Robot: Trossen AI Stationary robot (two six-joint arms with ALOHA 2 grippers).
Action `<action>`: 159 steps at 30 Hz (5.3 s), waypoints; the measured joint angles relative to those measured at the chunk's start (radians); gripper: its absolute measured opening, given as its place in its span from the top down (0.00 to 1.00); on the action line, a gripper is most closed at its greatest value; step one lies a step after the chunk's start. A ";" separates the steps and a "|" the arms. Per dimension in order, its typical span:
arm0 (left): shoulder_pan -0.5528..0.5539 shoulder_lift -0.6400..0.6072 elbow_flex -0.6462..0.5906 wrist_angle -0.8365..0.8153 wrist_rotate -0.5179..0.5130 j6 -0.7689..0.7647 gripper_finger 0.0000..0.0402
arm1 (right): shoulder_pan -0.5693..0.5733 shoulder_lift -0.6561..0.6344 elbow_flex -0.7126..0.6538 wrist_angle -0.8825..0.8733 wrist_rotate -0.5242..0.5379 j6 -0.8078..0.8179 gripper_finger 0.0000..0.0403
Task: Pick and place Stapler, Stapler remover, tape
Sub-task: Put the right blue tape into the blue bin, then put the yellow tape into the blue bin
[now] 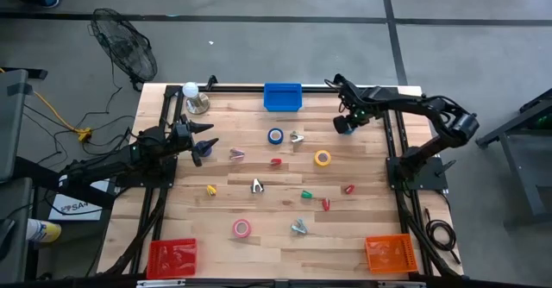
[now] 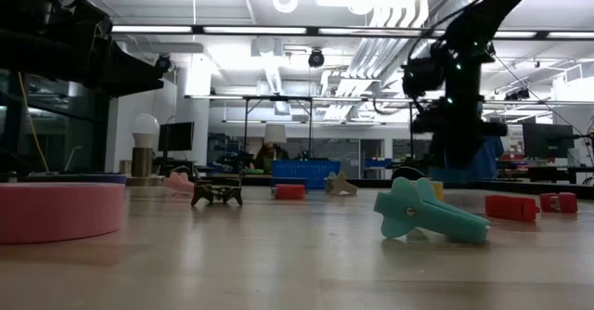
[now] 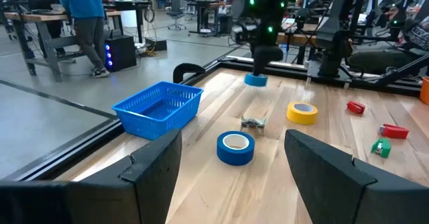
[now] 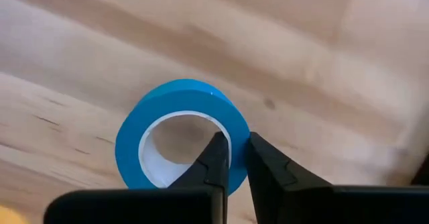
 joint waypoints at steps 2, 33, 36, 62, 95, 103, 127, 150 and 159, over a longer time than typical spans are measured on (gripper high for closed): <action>0.000 0.000 0.000 0.000 0.000 0.000 0.35 | 0.014 0.000 0.045 0.013 0.000 -0.032 0.94; 0.000 0.000 0.000 0.003 -0.002 -0.004 0.35 | 0.097 0.635 1.081 -0.249 -0.035 -0.457 0.94; 0.000 0.000 0.000 0.003 -0.001 -0.004 0.35 | 0.097 0.693 1.143 -0.278 -0.034 -0.533 0.94; 0.000 0.000 0.000 0.002 0.000 -0.004 0.35 | 0.094 0.819 1.218 -0.264 -0.035 -0.728 0.81; 0.000 0.000 0.000 -0.002 0.005 -0.003 0.35 | 0.096 0.641 1.123 -0.534 0.036 -0.662 0.60; 0.000 0.000 0.000 -0.006 0.021 -0.003 0.35 | 0.097 0.512 0.852 -0.480 0.036 -0.610 0.50; 0.000 0.000 0.000 -0.006 0.017 -0.007 0.35 | 0.271 0.135 0.143 -0.073 -0.055 -0.340 0.51; 0.000 0.000 0.000 -0.005 0.014 -0.019 0.35 | 0.458 0.137 0.120 0.001 -0.096 -0.116 0.51; 0.000 0.000 0.000 -0.005 0.014 -0.026 0.35 | 0.468 0.139 0.034 0.066 -0.092 -0.080 0.52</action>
